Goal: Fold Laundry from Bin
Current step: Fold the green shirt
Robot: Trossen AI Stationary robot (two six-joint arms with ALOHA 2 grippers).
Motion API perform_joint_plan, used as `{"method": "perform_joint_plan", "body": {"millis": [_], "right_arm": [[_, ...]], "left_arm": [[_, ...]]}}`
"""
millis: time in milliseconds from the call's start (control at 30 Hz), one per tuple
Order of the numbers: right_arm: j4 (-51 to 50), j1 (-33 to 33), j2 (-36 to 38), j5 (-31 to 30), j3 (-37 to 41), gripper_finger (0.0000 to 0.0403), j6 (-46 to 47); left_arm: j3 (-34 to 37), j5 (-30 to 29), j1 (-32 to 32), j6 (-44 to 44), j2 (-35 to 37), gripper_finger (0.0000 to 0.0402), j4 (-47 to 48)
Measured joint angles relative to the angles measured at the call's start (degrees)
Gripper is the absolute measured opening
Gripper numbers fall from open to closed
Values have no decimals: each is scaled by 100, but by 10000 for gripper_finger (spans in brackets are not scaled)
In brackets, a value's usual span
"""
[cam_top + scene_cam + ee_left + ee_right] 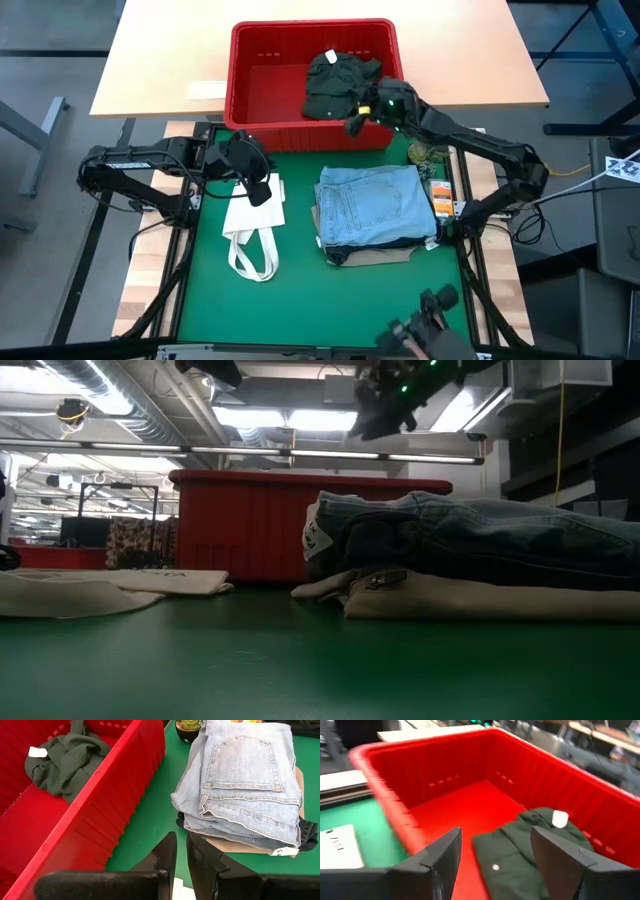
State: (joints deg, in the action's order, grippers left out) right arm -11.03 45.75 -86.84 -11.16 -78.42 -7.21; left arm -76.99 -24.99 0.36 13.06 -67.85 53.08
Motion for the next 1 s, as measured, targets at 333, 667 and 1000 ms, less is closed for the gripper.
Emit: {"method": "perform_joint_plan", "body": {"millis": [333, 667, 1000], "right_arm": [[-1453, 763, -1810, 243, -2194, 239, 815], [-2780, 1140, -3500, 281, -4470, 239, 980], [-2865, 1487, -4409, 346, -4683, 239, 1066]], "left_arm": [[0, -2, 0, 7, 0, 41, 0], [0, -2, 0, 4, 0, 41, 0], [0, -2, 0, 4, 0, 41, 0]]}}
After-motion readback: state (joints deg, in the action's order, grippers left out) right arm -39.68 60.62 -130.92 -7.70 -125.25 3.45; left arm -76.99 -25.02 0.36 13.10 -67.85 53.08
